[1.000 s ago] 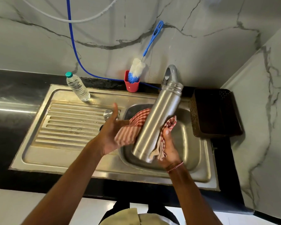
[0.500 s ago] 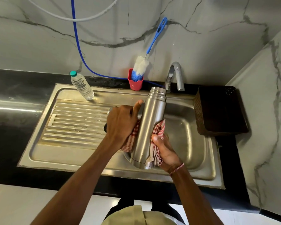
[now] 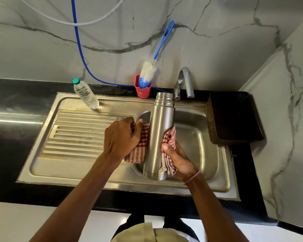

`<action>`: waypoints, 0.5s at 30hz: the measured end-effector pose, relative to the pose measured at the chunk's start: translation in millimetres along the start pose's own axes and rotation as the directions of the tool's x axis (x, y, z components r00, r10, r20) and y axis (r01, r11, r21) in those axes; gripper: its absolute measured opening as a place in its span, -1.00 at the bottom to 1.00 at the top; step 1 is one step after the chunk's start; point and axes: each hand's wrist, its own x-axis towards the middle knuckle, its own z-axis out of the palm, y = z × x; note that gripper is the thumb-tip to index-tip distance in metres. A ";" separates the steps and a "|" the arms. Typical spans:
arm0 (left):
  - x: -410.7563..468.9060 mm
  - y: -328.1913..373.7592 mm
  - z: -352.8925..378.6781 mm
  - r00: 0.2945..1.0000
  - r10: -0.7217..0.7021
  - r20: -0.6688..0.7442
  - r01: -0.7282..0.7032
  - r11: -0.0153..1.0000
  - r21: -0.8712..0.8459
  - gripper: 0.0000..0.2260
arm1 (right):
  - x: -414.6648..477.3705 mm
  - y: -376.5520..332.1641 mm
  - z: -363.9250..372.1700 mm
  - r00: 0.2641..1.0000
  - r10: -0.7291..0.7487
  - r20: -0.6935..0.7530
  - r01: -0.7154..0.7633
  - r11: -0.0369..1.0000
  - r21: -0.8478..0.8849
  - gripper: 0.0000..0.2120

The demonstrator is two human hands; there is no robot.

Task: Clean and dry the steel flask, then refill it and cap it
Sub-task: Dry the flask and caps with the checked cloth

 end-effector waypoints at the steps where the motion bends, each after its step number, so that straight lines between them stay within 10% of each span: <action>1: -0.4 0.1 -1.8 0.999 -0.038 -0.012 0.037 0.999 -0.017 -0.53 | 0.1 -2.1 -2.4 1.000 -0.001 0.024 0.001 1.000 -0.026 -0.24; 4: 11.8 -2.2 -15.7 0.960 -0.279 -0.007 0.266 0.920 -0.288 -0.62 | -4.0 -7.6 -6.4 0.995 0.027 0.096 -0.022 0.998 -0.055 -0.46; 6: 32.2 -4.8 -25.1 0.910 -0.360 0.207 0.405 0.664 -0.629 -0.64 | -8.4 -8.9 -7.1 0.992 0.038 0.118 -0.030 0.997 -0.068 -0.57; 11: 57.0 13.8 -22.2 0.758 0.211 0.616 0.592 0.173 -0.787 -0.27 | -14.5 -11.3 4.1 0.958 0.126 0.257 -0.142 0.989 0.045 -0.06; 15: 56.8 38.2 -18.3 0.709 0.396 0.584 0.631 0.014 -0.776 -0.34 | -5.0 -9.4 5.0 0.942 0.150 0.301 -0.201 0.969 0.146 -0.28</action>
